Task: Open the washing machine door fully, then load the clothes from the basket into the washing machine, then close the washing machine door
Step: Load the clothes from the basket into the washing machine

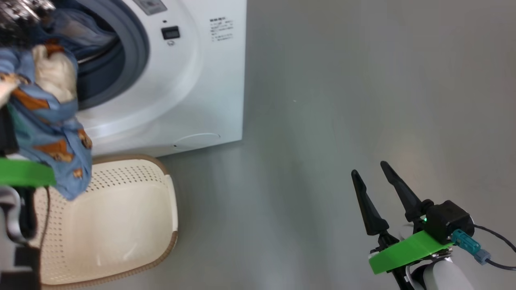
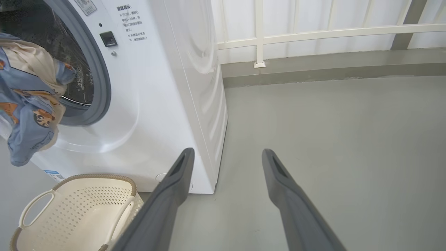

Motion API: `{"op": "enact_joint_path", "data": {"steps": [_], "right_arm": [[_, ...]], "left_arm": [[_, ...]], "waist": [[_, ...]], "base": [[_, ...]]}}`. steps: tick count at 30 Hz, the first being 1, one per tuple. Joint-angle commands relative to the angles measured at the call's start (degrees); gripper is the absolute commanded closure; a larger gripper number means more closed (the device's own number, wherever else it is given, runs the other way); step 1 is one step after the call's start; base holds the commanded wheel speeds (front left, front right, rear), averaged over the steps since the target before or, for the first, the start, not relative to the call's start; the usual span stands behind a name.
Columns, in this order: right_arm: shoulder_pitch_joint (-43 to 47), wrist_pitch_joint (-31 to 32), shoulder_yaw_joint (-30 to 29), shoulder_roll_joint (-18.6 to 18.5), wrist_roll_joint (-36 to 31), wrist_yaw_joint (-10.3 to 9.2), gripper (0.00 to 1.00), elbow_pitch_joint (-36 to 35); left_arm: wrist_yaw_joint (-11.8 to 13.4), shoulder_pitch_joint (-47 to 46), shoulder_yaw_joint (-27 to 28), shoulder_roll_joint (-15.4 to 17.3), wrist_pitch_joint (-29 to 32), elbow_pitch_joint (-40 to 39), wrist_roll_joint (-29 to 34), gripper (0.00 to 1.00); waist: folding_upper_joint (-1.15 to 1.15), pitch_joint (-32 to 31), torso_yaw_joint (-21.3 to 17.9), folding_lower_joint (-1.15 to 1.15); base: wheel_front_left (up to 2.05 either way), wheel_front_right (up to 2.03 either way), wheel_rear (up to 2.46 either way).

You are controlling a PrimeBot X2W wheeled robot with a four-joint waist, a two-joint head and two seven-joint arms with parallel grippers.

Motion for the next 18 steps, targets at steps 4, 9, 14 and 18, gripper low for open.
{"op": "enact_joint_path", "data": {"steps": [4,9,14,18], "right_arm": [[-1.27,-0.28,1.02,0.33,-0.57,0.09,0.00,-1.99],[-1.67,-0.28,0.94,0.83,-0.58,0.09,0.00,-2.39],[-2.15,-0.28,0.83,1.27,-0.71,0.09,0.00,-2.91],[-2.64,-0.28,0.67,1.66,-0.58,0.09,0.00,-3.53]], "left_arm": [[-0.15,-7.20,-0.55,5.74,-0.32,3.61,-1.39,1.00],[-0.15,-13.83,-2.69,8.13,-0.25,8.65,-3.24,1.00],[-0.15,-21.02,-4.85,10.87,1.09,14.47,-5.22,1.00],[-0.15,-26.81,-6.82,12.49,1.50,18.12,-7.63,1.00]], "waist": [[0.00,3.74,-2.36,0.00],[0.00,6.71,-3.39,0.00],[0.00,10.78,-4.12,0.00],[0.00,14.23,-4.76,0.00]], "base": [[0.00,0.00,0.00],[0.00,0.00,0.00],[0.00,0.00,0.00],[0.00,0.00,0.00]]}}
